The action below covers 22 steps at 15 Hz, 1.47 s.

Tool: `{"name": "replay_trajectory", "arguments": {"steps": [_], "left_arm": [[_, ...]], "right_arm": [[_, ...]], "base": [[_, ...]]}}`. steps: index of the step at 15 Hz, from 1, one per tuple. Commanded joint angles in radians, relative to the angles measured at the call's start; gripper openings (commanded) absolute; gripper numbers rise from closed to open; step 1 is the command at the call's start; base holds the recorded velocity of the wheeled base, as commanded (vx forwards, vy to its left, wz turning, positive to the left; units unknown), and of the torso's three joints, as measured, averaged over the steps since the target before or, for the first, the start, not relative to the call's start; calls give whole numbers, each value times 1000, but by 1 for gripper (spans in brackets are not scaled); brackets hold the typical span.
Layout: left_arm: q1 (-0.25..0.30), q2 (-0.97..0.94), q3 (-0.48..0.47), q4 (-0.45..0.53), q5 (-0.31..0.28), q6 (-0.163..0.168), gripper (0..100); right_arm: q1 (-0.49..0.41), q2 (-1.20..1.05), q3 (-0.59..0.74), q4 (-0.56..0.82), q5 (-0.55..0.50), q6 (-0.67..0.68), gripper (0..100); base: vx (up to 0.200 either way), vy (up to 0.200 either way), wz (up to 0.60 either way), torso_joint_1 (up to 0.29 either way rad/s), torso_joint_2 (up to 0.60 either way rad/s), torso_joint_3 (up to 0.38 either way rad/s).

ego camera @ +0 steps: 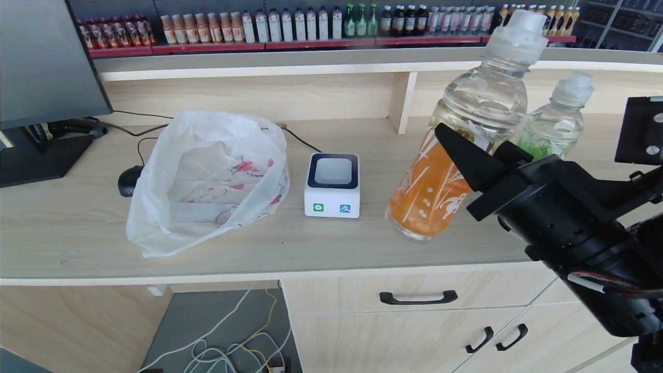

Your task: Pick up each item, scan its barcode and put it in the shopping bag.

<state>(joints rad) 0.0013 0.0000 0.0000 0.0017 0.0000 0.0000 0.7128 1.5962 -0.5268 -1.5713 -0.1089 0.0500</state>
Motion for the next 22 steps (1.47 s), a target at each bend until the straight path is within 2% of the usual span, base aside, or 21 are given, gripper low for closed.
{"name": "replay_trajectory", "arguments": {"steps": [1, 8, 14, 17, 22], "left_arm": [[0, 0, 0, 0, 0, 0, 100], [0, 0, 0, 0, 0, 0, 100], [0, 0, 0, 0, 0, 2, 100], [0, 0, 0, 0, 0, 2, 100], [0, 0, 0, 0, 0, 2, 100]], "right_arm": [[2, -19, 2, 0, 3, 2, 0], [1, -59, 4, 0, 3, 8, 0], [-16, -24, -48, 0, 3, 11, 0], [-78, 1, -108, 0, 5, 25, 0], [-78, 33, -162, 27, 9, 88, 0]], "base": [[0, 200, 0, 17, 12, 2], [0, 200, 0, 0, 2, 0], [0, 0, 0, 0, 0, 0], [0, 0, 0, 0, 0, 0], [0, 0, 0, 0, 0, 0]]}}
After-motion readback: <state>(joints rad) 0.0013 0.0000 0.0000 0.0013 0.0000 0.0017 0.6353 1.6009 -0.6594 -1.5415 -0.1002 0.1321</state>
